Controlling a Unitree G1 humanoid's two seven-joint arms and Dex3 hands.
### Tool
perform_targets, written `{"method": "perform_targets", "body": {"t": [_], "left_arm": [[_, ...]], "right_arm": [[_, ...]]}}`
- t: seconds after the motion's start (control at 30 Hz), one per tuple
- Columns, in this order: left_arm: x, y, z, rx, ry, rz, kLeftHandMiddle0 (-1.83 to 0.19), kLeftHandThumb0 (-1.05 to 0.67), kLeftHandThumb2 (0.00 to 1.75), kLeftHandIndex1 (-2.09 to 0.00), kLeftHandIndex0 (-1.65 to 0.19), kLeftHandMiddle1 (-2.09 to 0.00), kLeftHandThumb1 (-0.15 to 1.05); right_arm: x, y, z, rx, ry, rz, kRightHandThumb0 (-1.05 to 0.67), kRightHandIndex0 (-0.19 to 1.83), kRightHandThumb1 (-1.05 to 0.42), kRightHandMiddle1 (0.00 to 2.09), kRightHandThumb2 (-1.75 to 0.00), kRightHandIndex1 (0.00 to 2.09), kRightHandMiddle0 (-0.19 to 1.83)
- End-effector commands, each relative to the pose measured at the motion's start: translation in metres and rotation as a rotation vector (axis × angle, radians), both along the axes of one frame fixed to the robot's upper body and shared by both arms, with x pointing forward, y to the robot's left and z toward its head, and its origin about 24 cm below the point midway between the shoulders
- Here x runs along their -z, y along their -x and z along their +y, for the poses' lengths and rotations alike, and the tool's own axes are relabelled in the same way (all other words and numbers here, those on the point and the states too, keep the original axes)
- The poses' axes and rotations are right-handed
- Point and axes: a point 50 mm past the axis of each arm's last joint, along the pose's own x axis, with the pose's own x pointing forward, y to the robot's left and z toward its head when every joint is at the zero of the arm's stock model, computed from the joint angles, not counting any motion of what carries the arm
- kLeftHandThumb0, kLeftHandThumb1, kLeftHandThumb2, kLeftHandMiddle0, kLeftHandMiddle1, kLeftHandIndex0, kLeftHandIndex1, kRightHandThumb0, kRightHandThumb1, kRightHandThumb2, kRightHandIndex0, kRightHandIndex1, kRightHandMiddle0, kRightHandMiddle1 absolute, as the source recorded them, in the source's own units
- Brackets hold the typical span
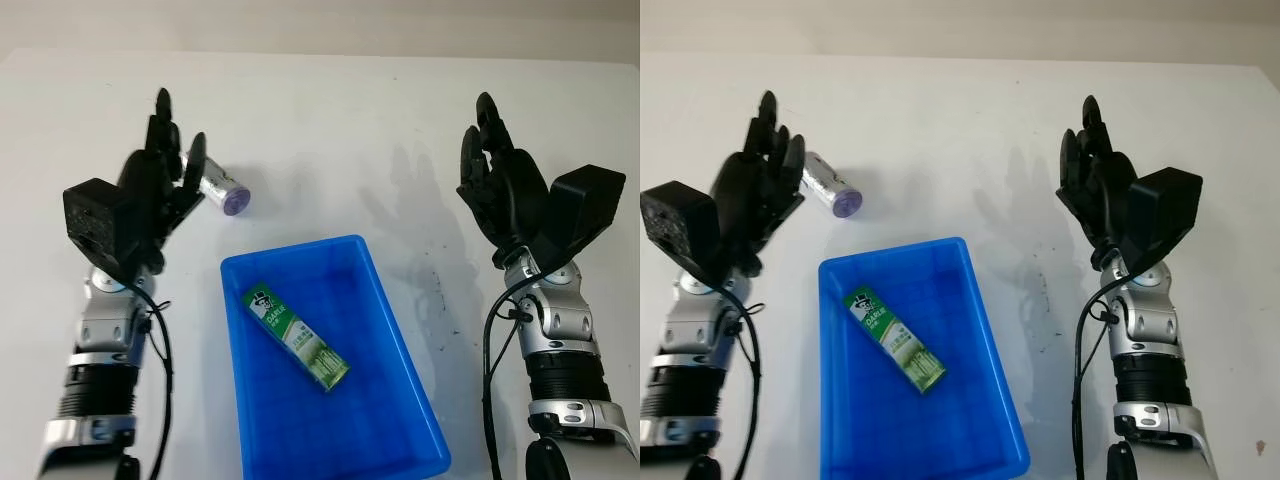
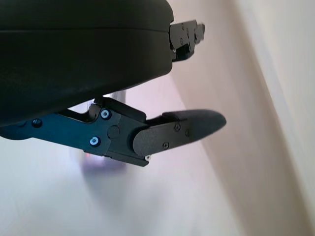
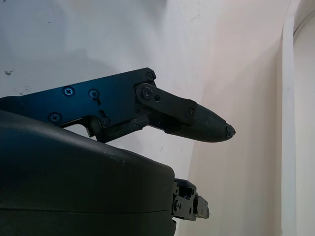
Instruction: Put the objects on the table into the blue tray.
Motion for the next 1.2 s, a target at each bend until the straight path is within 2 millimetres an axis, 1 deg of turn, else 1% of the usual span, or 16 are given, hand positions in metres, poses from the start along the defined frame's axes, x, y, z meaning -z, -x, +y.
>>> {"method": "perform_targets", "body": {"t": [0.0,0.03,0.07,0.17,0.2,0.23,0.27,0.33,0.4,0.47,0.53,0.63,0.83,1.03,1.17], "left_arm": [[-0.039,0.0,0.013,-0.006,-0.175,-0.053,0.12,-0.58,0.22,-0.06,0.11,-0.06,1.03],[-0.048,0.0,0.016,-0.014,-0.234,-0.051,0.1,-0.49,0.13,-0.07,0.08,-0.06,0.98],[-0.056,0.001,0.019,-0.02,-0.302,-0.048,0.09,-0.44,0.09,-0.08,0.06,-0.07,0.96],[-0.078,0.002,0.025,-0.038,-0.54,-0.045,-0.05,-0.4,0.04,-0.11,-0.05,-0.09,0.86],[-0.083,0.001,0.025,-0.039,-0.633,-0.047,-0.07,-0.4,0.04,-0.11,-0.07,-0.09,0.84],[-0.088,0.0,0.025,-0.034,-0.763,-0.03,-0.06,-0.37,0.03,-0.1,-0.07,-0.07,0.82],[-0.091,-0.001,0.024,-0.026,-0.891,-0.018,-0.04,-0.34,0.03,-0.09,-0.06,-0.06,0.81],[-0.094,-0.003,0.023,-0.013,-1.065,-0.008,-0.02,-0.35,0.04,-0.08,-0.05,-0.05,0.79],[-0.093,-0.005,0.02,-0.003,-1.244,-0.018,-0.03,-0.42,0.05,-0.07,-0.05,-0.05,0.8],[-0.09,-0.01,0.018,0.01,-1.365,-0.015,-0.05,-0.47,0.05,-0.08,-0.08,-0.06,0.8],[-0.085,-0.014,0.014,0.035,-1.44,-0.032,-0.05,-0.47,0.05,-0.07,-0.08,-0.06,0.8],[-0.078,-0.019,0.01,0.073,-1.5,-0.076,-0.06,-0.46,0.05,-0.06,-0.08,-0.06,0.8],[-0.059,-0.032,-0.003,0.137,-1.526,-0.109,-0.07,-0.44,0.05,-0.06,-0.09,-0.06,0.79],[-0.04,-0.042,-0.014,0.176,-1.525,-0.113,-0.07,-0.43,0.06,-0.06,-0.09,-0.06,0.81],[-0.036,-0.047,-0.019,0.195,-1.56,-0.118,-0.07,-0.43,0.06,-0.06,-0.1,-0.06,0.82]], "right_arm": [[-0.001,0.001,0.001,0.003,-0.003,-0.005,-0.69,-0.19,-1.05,0.0,-0.73,0.0,-0.19],[-0.001,0.002,0.001,0.003,-0.005,-0.006,-0.69,-0.19,-1.05,0.0,-0.73,0.0,-0.19],[-0.001,0.002,0.001,0.001,-0.004,-0.005,-0.69,-0.19,-1.05,0.0,-0.73,0.0,-0.19],[0.0,0.002,0.001,0.0,-0.002,0.002,-0.69,-0.19,-1.05,0.0,-0.73,0.0,-0.19],[0.0,0.002,0.001,0.001,-0.002,0.004,-0.68,-0.19,-1.05,0.0,-0.73,0.0,-0.19],[0.0,0.002,0.001,0.002,-0.003,0.004,-0.68,-0.19,-1.05,0.0,-0.73,0.0,-0.19],[-0.001,0.002,0.001,0.001,-0.008,0.003,-0.68,-0.19,-1.05,0.0,-0.73,0.0,-0.19],[-0.001,0.002,0.001,-0.001,-0.014,0.001,-0.68,-0.19,-1.05,0.0,-0.72,0.0,-0.19],[-0.002,0.002,0.0,0.004,-0.011,0.003,-0.68,-0.19,-1.05,0.0,-0.72,0.0,-0.19],[-0.002,0.002,-0.001,0.006,-0.017,0.006,-0.68,-0.19,-1.05,0.0,-0.72,0.0,-0.19],[-0.002,0.002,-0.001,0.001,-0.024,0.007,-0.67,-0.19,-1.05,0.0,-0.72,0.0,-0.19],[-0.002,0.003,-0.001,-0.002,-0.021,0.007,-0.67,-0.19,-1.05,0.0,-0.72,0.0,-0.19],[-0.002,0.004,-0.003,0.002,-0.022,0.003,-0.68,-0.19,-1.05,0.0,-0.72,0.0,-0.19],[-0.001,0.005,-0.004,0.004,-0.026,0.006,-0.68,-0.19,-1.05,0.0,-0.72,0.0,-0.19],[0.0,0.006,-0.006,-0.002,-0.017,0.014,-0.68,-0.19,-1.05,0.0,-0.72,0.0,-0.19]]}}
